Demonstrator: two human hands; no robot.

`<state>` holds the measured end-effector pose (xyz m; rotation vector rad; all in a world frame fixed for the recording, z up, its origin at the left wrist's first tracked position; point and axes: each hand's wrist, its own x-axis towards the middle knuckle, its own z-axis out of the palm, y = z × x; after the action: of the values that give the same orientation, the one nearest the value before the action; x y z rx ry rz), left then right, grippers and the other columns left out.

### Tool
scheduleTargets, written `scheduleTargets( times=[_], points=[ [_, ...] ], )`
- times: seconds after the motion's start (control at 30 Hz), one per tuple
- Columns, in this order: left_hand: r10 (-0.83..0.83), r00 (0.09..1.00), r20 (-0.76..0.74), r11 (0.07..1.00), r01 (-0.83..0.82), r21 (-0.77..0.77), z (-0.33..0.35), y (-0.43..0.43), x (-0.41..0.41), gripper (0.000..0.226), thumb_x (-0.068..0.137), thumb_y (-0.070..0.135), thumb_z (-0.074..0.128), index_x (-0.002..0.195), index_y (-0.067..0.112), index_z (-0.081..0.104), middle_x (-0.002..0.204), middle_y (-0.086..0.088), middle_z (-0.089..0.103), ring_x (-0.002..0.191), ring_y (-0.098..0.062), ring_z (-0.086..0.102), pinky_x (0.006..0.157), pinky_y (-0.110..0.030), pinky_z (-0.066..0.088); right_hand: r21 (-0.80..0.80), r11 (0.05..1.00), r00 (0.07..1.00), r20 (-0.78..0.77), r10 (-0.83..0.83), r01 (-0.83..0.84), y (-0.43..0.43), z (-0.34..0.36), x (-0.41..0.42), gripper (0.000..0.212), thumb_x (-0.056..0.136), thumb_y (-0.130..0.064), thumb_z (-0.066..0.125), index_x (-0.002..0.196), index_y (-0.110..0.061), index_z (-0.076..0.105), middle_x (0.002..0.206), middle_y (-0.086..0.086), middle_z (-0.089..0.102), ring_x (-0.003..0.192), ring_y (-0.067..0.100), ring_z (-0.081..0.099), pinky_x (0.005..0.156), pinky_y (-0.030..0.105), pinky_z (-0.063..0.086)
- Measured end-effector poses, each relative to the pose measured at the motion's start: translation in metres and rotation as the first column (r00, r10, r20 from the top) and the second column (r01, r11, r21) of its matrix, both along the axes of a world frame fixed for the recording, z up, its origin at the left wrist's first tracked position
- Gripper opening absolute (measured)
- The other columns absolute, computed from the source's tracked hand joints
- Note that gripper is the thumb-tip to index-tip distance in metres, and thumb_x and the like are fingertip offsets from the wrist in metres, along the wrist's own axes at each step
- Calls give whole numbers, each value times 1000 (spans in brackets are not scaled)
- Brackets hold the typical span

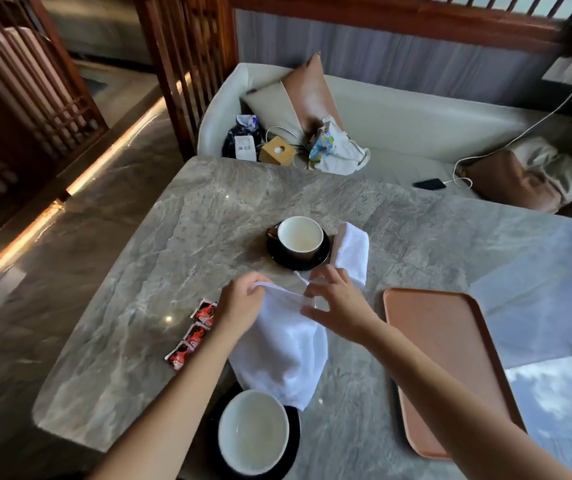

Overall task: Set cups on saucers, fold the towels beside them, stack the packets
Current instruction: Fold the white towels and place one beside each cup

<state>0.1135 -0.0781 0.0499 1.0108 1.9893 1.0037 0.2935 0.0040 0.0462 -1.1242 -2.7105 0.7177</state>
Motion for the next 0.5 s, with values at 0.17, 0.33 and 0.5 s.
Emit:
scheduleTargets(
  times=[0.17, 0.33, 0.5],
  points=[
    [19, 991, 131, 998, -26, 50, 30, -25, -47, 17, 67, 22, 50, 63, 24, 67, 62, 8, 63, 65, -11, 56, 61, -24, 41, -73, 997, 999, -53, 2, -6, 5, 29, -26, 32, 90, -37, 56, 63, -26, 43, 63, -8, 49, 66, 19, 48, 67, 39, 42],
    [8, 953, 302, 999, -22, 42, 61, -35, -96, 20, 84, 14, 60, 65, 17, 62, 60, 6, 59, 50, 5, 49, 52, -12, 37, -181, 983, 959, -282, -30, -22, 15, 71, -60, 48, 82, -41, 65, 50, -16, 40, 52, -9, 33, 53, 6, 31, 51, 25, 29],
    [86, 954, 286, 983, -129, 133, 91, -37, -161, 30, 89, 21, 58, 101, -6, 65, 89, -10, 61, 84, -19, 54, 63, -24, 39, -407, 895, 878, -476, -37, -183, 27, 117, -105, 50, 78, -26, 70, 53, 3, 38, 53, 0, 28, 48, 5, 25, 45, 18, 20]
  ],
)
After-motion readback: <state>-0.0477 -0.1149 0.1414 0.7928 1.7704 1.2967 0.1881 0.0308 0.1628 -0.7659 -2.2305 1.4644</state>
